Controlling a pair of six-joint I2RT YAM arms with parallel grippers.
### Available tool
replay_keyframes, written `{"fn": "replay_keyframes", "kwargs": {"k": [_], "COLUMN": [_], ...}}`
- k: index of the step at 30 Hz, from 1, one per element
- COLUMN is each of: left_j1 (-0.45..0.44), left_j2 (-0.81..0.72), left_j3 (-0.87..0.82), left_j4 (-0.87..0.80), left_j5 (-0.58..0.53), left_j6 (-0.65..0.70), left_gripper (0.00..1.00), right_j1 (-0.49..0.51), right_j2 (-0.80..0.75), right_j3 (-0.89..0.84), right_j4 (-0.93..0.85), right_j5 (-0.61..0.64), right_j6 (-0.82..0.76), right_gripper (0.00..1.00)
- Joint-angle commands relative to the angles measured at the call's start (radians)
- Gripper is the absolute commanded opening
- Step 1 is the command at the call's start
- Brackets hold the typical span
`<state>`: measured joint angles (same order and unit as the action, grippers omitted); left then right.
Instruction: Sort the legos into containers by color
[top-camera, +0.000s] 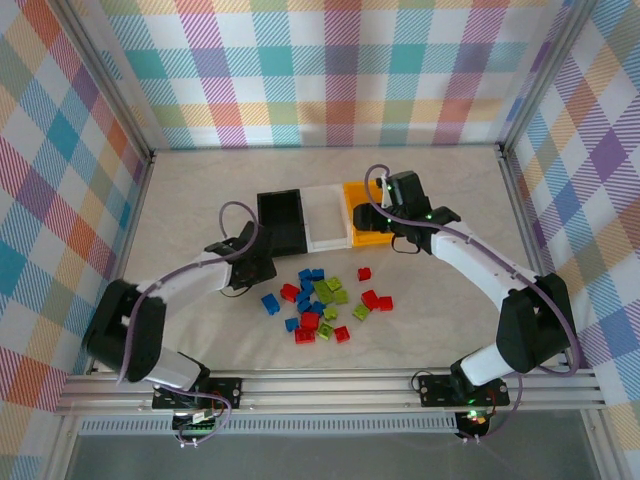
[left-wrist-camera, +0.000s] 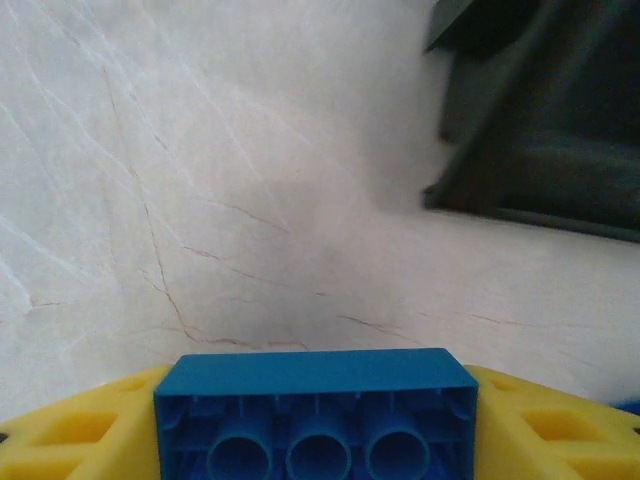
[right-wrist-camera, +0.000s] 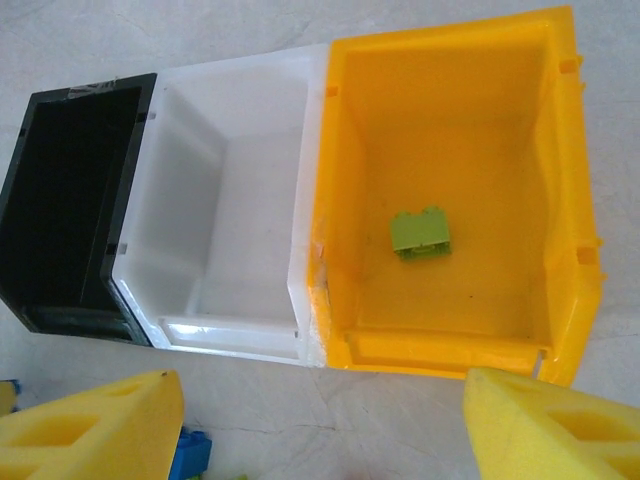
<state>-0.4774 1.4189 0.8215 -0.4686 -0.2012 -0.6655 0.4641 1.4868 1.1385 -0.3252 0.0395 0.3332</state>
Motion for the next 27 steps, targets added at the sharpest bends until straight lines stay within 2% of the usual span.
{"fn": "replay_keyframes", "kwargs": {"k": [1, 4, 6, 11, 16, 22, 25, 27], "left_j1": [-0.007, -0.007, -0.002, 0.021, 0.037, 0.086, 0.089, 0.089], "left_j2": [-0.110, -0.128, -0.088, 0.115, 0.328, 0.467, 0.519, 0.556], "left_j3": [0.027, 0.091, 0.154, 0.357, 0.575, 0.679, 0.733, 0.777], "left_j4": [-0.066, -0.092, -0.086, -0.043, -0.107, -0.137, -0.158, -0.180], "left_j5": [0.025, 0.028, 0.023, 0.038, -0.025, -0.045, -0.041, -0.031], "left_j6": [-0.016, -0.012, -0.008, 0.000, 0.023, 0.025, 0.048, 0.067], "left_gripper": [0.53, 0.53, 0.54, 0.53, 0.51, 0.50, 0.55, 0.66], "right_j1": [-0.073, -0.125, -0.137, -0.152, -0.169, -0.174, -0.173, -0.174], "right_j2": [0.004, 0.041, 0.057, 0.072, 0.069, 0.061, 0.063, 0.060], "right_j3": [0.001, 0.017, 0.024, 0.023, 0.019, 0.011, 0.012, 0.010], "right_j4": [0.017, 0.022, 0.022, 0.017, 0.003, 0.008, 0.009, 0.014], "right_j5": [-0.007, -0.037, -0.039, -0.039, -0.041, -0.050, -0.053, -0.058], "right_j6": [0.020, 0.032, 0.035, 0.039, 0.031, 0.033, 0.035, 0.037], "right_gripper": [0.75, 0.75, 0.75, 0.75, 0.75, 0.75, 0.76, 0.76]}}
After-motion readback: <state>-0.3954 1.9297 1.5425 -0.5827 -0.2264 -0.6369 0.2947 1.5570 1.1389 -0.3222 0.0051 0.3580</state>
